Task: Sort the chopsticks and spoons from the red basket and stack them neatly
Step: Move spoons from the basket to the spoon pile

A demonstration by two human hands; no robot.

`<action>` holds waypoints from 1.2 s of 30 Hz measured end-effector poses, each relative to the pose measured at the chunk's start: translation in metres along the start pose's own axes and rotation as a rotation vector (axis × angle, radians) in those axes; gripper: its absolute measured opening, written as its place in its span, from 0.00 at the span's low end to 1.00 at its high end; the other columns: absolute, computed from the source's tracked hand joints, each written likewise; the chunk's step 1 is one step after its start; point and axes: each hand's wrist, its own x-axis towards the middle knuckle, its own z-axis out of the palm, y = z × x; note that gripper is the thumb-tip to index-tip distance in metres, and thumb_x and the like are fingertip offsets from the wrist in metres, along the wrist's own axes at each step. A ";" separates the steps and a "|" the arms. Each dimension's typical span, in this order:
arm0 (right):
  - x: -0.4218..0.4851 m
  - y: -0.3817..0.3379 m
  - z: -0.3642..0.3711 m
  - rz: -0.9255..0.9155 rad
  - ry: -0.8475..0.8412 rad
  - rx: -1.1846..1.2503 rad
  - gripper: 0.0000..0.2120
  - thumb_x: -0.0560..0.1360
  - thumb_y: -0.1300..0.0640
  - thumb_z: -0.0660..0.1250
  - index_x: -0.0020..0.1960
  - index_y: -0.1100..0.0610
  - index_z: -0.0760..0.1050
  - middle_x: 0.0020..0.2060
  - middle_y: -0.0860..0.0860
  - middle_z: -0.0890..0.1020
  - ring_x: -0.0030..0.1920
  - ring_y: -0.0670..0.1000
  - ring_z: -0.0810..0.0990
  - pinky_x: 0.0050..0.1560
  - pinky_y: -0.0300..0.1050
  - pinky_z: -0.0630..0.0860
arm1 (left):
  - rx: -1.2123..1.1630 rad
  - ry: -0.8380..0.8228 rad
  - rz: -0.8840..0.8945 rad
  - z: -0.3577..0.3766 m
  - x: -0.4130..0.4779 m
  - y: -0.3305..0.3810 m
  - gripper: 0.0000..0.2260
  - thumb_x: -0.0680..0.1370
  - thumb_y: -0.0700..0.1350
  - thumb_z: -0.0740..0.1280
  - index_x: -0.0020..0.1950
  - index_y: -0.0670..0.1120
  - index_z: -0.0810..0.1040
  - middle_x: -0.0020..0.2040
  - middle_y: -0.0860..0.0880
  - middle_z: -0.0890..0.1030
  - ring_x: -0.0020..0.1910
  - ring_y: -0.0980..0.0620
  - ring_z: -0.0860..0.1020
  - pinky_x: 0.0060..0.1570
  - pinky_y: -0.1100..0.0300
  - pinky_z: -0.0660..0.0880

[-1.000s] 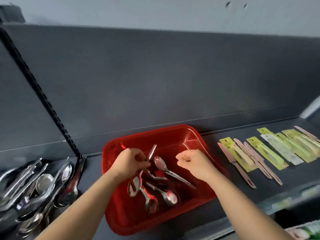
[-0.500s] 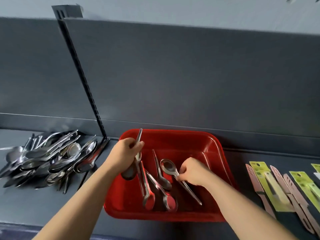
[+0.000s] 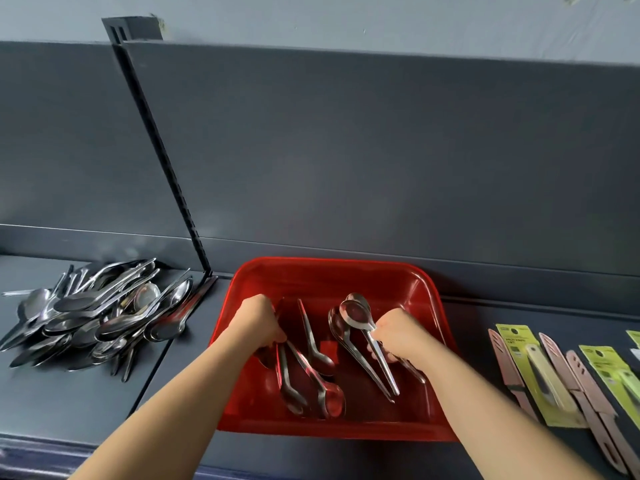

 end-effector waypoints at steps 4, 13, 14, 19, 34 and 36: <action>0.003 0.005 0.000 0.011 0.010 0.150 0.11 0.79 0.68 0.53 0.53 0.67 0.74 0.40 0.59 0.79 0.31 0.53 0.79 0.25 0.42 0.75 | -0.115 0.017 0.046 0.002 0.000 0.004 0.10 0.68 0.42 0.75 0.34 0.42 0.75 0.29 0.49 0.75 0.27 0.52 0.73 0.22 0.66 0.65; 0.002 0.008 -0.005 -0.007 -0.067 0.245 0.08 0.77 0.63 0.63 0.39 0.59 0.68 0.31 0.53 0.66 0.25 0.47 0.60 0.21 0.38 0.55 | -0.285 0.031 0.229 -0.001 -0.005 0.004 0.15 0.80 0.47 0.63 0.33 0.45 0.71 0.29 0.49 0.73 0.26 0.51 0.69 0.26 0.60 0.63; 0.002 0.009 -0.004 -0.042 -0.064 0.222 0.11 0.76 0.62 0.66 0.38 0.58 0.66 0.30 0.53 0.65 0.26 0.47 0.59 0.22 0.40 0.54 | -0.280 0.028 0.229 0.000 -0.005 0.005 0.15 0.80 0.48 0.62 0.34 0.46 0.71 0.29 0.49 0.73 0.27 0.50 0.70 0.27 0.59 0.64; 0.000 0.013 0.000 -0.119 -0.056 0.226 0.08 0.76 0.62 0.67 0.39 0.60 0.72 0.32 0.55 0.70 0.26 0.47 0.66 0.24 0.39 0.61 | -0.301 0.004 0.288 0.010 -0.007 0.007 0.04 0.78 0.48 0.67 0.52 0.55 0.75 0.27 0.53 0.71 0.22 0.58 0.68 0.20 0.70 0.62; -0.030 -0.091 0.057 -0.489 0.067 0.190 0.12 0.75 0.62 0.57 0.37 0.66 0.74 0.28 0.53 0.82 0.23 0.46 0.77 0.22 0.36 0.64 | -0.690 0.495 0.149 -0.061 -0.054 -0.080 0.13 0.76 0.52 0.70 0.38 0.44 0.78 0.29 0.50 0.80 0.29 0.54 0.75 0.33 0.61 0.69; -0.032 -0.114 0.084 -0.514 0.034 0.146 0.13 0.75 0.62 0.56 0.36 0.66 0.74 0.28 0.52 0.82 0.24 0.47 0.77 0.24 0.38 0.66 | -0.665 0.531 0.066 -0.070 -0.052 -0.112 0.13 0.76 0.52 0.70 0.41 0.42 0.79 0.35 0.43 0.82 0.33 0.48 0.76 0.36 0.56 0.71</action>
